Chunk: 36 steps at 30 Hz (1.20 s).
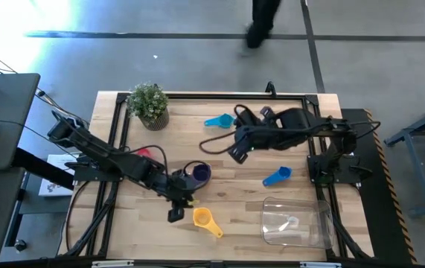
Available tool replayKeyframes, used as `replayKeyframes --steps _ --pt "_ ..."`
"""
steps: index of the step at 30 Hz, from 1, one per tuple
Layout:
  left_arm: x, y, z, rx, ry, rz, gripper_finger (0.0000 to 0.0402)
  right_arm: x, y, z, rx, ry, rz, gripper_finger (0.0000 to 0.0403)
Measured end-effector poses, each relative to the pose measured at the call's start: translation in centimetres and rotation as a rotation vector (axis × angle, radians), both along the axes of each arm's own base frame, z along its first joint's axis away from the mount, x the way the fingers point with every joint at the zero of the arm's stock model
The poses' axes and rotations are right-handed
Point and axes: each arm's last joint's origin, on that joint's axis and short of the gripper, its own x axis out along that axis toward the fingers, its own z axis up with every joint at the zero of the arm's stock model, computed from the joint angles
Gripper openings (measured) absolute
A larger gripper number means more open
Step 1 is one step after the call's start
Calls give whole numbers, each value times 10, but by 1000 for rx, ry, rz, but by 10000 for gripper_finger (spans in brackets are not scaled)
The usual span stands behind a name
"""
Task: Nest measuring cups in basket
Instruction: Stack the yellow measuring cup on top of the violet measuring cup
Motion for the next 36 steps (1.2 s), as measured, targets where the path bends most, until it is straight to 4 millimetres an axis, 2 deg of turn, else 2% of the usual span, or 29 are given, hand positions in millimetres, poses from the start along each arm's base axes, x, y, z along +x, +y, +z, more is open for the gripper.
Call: replayKeyframes --steps 10,16,24,36 --pt "10 -15 -30 -320 264 403 111 -3 -16 4 20 19 22 103" --pt "14 -21 -45 -406 351 576 111 -2 -25 4 13 48 53 103" --pt "21 -24 -66 -429 420 703 111 -1 -36 3 16 78 89 103" --pt "28 -27 -82 -438 434 786 110 -1 -41 3 2 96 109 103"
